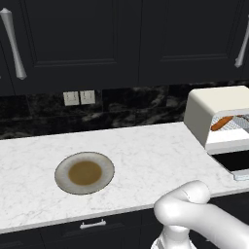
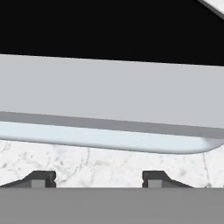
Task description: Pick up the kebab skewer and baguette bread, and place them inside the toaster oven. Close the toaster oven door and start by setting the timer.
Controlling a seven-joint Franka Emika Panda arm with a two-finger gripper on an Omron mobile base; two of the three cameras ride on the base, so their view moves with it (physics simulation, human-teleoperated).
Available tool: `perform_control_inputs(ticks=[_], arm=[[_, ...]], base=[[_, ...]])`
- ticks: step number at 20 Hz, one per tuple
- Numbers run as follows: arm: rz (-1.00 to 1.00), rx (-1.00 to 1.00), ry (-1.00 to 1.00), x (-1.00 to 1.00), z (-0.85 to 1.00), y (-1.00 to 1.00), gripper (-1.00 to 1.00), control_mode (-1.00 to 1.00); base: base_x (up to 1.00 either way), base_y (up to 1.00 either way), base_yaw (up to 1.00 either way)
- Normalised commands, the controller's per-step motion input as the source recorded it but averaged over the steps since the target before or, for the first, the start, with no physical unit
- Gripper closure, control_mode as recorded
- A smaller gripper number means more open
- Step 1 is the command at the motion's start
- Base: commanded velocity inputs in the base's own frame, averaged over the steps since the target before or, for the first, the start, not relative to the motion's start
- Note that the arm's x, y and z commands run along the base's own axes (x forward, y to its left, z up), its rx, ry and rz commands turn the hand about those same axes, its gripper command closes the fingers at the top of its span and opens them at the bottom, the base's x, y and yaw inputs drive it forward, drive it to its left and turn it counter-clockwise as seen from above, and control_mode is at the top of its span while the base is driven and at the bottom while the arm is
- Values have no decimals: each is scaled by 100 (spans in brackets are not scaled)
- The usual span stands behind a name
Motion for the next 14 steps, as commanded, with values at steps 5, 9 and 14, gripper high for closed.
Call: perform_control_inputs(ticks=[5, 9, 14], arm=[[-4, 0, -11, 20, -26, 0, -100, -100], [-6, 0, -7, 28, -36, 2, -100, -100], [-1, 0, -3, 20, -48, 0, -100, -100]], base=[[0, 0, 0], [0, 0, 0], [0, 0, 0]])
